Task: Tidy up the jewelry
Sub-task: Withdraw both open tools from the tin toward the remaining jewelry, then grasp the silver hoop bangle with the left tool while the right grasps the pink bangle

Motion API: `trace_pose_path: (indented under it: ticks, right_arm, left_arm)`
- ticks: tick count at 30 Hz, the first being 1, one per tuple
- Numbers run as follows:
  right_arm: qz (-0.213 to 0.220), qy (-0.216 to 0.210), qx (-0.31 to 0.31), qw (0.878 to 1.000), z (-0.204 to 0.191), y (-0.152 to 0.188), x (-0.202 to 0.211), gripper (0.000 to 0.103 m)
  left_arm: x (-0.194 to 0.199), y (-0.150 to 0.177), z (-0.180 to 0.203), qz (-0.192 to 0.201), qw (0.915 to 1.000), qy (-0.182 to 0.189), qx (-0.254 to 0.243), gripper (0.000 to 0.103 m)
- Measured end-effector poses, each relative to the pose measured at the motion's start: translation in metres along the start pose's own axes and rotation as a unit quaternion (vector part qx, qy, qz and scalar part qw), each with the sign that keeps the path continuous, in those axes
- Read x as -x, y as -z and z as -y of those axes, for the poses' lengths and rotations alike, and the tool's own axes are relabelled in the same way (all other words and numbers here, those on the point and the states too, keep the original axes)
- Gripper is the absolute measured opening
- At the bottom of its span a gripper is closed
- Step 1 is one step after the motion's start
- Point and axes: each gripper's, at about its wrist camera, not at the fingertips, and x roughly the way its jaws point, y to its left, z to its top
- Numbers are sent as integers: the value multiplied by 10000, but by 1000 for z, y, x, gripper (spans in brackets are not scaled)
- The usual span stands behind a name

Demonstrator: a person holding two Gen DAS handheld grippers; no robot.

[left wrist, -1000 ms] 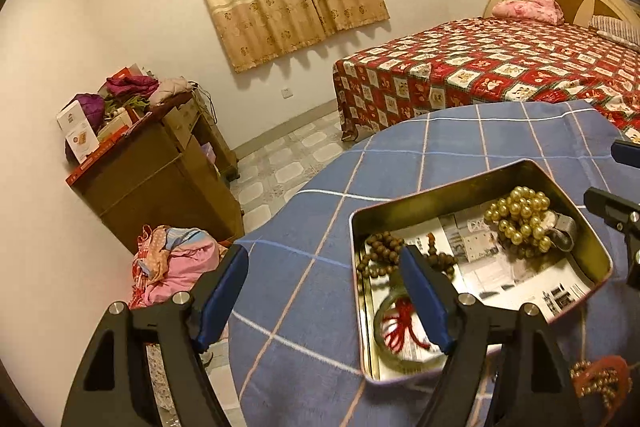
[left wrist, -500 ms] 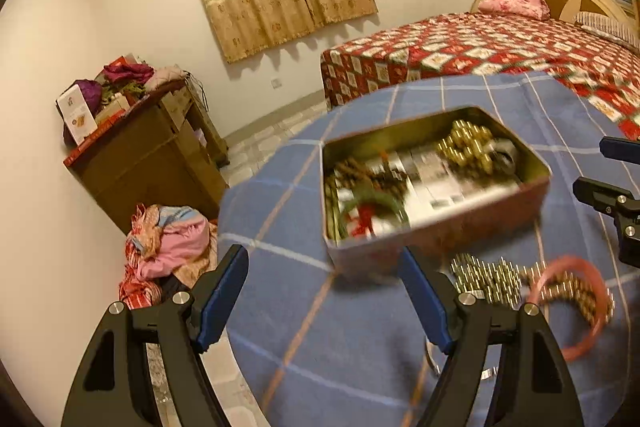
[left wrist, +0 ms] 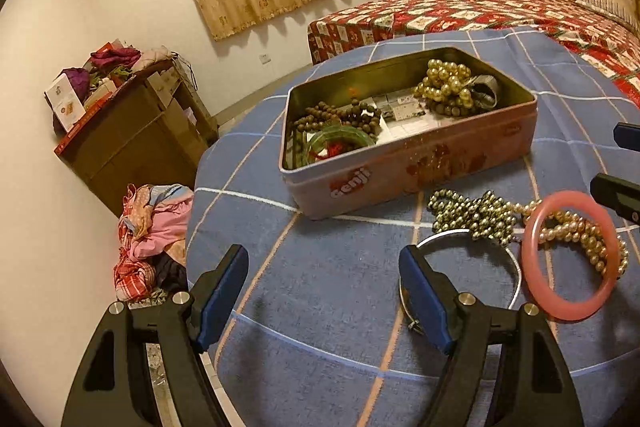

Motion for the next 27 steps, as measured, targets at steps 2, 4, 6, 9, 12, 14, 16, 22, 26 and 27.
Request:
trace_pose_path:
  ticks: [2, 4, 6, 9, 12, 14, 16, 22, 26, 27]
  right_arm:
    - [-49, -47, 88, 9999, -5, 2, -3, 67]
    - [-112, -72, 158, 9998, -9, 4, -5, 65]
    - [-177, -65, 150, 9997, -8, 6, -8, 53]
    - [-327, -168, 87, 9993, -5, 8, -14, 38]
    - [-406, -179, 120, 9989, -5, 11, -16, 35]
    - [-412, -197, 155, 9988, -8, 12, -16, 30]
    - [-413, -255, 196, 9986, -10, 12, -16, 21]
    - [-382, -290, 245, 9985, -12, 13, -15, 15]
    - [-258, -291, 226, 9990, -12, 13, -10, 14]
    - [-211, -286, 217, 9991, -12, 13, -8, 14]
  left_arm:
    - [-3, 1, 1, -26, 10000, 8, -5, 78]
    - [-3, 2, 2, -28, 10000, 45, -23, 78]
    - [-6, 3, 6, -51, 9999, -22, -129, 78]
    - [-8, 5, 7, -29, 9999, -36, -147, 78]
    - [-8, 5, 5, -46, 9999, -4, -123, 78]
    - [-9, 4, 5, -48, 9999, 23, -97, 78]
    - [-9, 5, 3, -66, 9998, 172, -24, 74]
    - [-8, 3, 8, -108, 9982, 592, -60, 37]
    - [-5, 3, 16, -140, 9967, 787, -157, 4]
    - [-5, 4, 16, -144, 9968, 774, -150, 3]
